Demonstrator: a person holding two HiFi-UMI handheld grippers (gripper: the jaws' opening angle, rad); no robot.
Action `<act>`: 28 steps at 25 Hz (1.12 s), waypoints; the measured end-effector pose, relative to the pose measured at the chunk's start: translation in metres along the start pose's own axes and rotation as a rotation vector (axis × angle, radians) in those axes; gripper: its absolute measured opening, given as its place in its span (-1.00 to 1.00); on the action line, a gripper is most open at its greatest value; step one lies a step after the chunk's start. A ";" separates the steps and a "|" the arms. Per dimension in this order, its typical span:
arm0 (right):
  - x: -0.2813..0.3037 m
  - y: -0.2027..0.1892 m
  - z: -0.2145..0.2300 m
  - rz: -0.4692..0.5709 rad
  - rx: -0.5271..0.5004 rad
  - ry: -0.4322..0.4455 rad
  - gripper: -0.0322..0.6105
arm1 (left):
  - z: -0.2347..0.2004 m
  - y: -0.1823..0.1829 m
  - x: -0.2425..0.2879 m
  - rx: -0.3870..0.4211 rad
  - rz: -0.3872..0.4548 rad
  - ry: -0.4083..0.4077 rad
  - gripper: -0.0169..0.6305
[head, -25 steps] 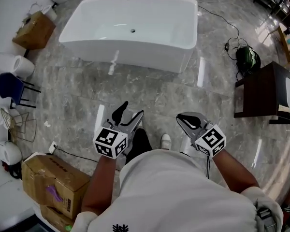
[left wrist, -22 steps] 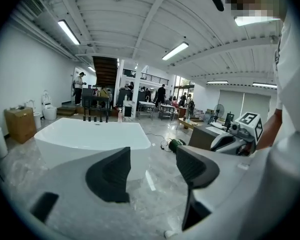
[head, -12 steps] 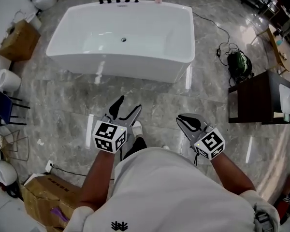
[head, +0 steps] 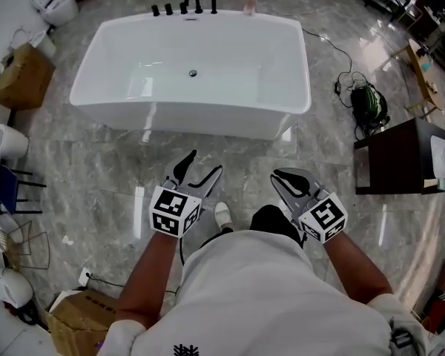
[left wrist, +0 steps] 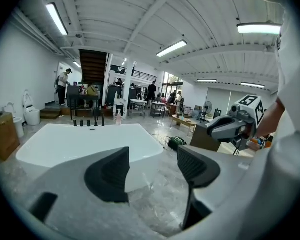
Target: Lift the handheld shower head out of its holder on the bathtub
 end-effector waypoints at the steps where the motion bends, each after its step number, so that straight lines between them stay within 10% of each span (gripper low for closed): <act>1: 0.006 0.006 0.003 0.003 0.001 -0.004 -0.74 | -0.005 0.002 0.001 -0.003 0.003 -0.003 -0.03; 28: 0.161 0.043 0.212 -0.023 0.069 0.014 -0.76 | -0.197 0.118 0.192 -0.043 -0.022 0.072 -0.03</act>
Point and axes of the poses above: the fingertips, and each gripper's own axes: x forward along the fingers, z to its right, y out of its top, the point moved 2 cm from there along -x, backward along the fingers, and after that the axes turned 12 degrees about -y, right-handed, at the moved point
